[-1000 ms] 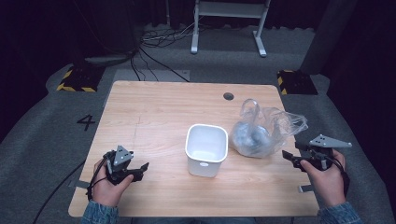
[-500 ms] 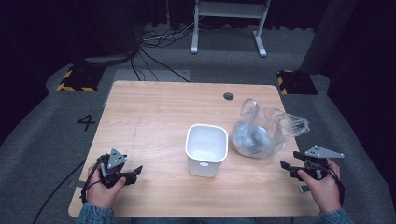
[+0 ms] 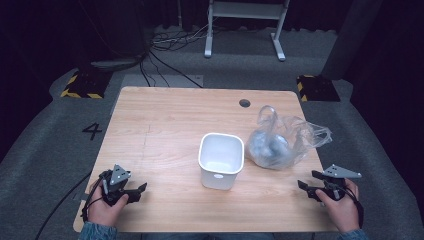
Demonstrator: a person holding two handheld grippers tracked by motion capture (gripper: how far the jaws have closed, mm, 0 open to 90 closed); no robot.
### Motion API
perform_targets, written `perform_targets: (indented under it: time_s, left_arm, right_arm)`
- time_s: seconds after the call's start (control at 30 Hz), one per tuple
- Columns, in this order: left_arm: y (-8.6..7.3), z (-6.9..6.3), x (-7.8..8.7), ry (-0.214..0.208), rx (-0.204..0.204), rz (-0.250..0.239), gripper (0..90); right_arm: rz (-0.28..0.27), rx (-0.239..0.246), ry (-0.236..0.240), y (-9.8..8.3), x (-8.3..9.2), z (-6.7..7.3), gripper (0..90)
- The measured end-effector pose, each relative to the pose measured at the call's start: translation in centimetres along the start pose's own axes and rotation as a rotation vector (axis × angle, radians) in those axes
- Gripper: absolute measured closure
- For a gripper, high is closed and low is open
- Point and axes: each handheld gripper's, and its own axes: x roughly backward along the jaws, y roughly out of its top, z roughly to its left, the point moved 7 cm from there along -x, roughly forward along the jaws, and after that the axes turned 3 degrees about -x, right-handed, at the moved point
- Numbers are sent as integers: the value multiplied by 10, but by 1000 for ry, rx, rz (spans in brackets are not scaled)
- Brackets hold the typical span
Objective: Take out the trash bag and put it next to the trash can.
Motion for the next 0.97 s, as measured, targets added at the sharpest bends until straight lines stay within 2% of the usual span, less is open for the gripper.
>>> perform_targets:
  time_s: [0.27,0.47,0.97]
  left_arm:
    - [-14,5,-1,-2,-5,31,235]
    - [-19,10,-1,-43,19,-17,208]
    - [-19,10,-2,-46,27,-15,189]
  right_arm:
    - [25,12,-13,-12,-5,-1,228]
    - [21,11,-20,-14,-7,-2,196]
    - [25,17,-18,-15,-7,-1,179]
